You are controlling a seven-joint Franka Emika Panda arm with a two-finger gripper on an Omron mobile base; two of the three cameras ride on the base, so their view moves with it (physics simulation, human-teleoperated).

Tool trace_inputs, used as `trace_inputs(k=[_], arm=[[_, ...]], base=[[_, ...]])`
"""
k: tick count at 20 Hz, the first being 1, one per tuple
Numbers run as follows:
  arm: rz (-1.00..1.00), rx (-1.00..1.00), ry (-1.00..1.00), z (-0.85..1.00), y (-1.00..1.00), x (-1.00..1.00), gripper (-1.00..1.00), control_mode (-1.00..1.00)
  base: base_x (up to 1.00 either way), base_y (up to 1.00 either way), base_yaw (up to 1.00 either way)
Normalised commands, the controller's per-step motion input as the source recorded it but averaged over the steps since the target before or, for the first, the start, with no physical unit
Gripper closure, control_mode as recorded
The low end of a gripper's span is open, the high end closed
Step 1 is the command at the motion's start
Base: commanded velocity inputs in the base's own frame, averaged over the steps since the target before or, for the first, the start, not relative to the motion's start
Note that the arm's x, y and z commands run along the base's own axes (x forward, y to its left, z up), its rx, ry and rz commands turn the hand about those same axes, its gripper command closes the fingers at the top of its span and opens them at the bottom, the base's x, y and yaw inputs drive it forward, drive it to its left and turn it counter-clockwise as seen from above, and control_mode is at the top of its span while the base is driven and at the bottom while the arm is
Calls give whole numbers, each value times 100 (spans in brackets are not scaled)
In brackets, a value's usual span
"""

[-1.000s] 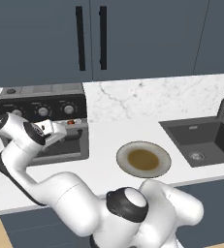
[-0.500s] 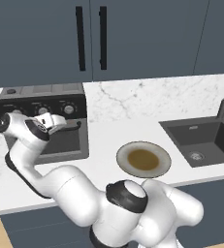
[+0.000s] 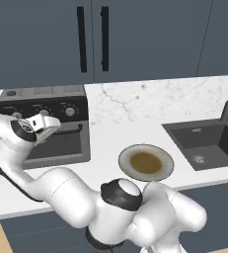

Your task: Pick up the kebab skewer and baguette bread, and place them inside the toaster oven. Close the toaster oven door and start by setting the timer.

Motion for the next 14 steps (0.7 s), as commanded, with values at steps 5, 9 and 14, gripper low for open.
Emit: trace_inputs(k=[5, 9, 14], arm=[[6, 2, -13, 0, 0, -81, -100, -100], [3, 4, -11, 0, 0, -75, -100, -100], [15, 9, -22, 0, 0, -32, -100, -100]], base=[[0, 0, 0], [0, 0, 0], [0, 0, 0]])
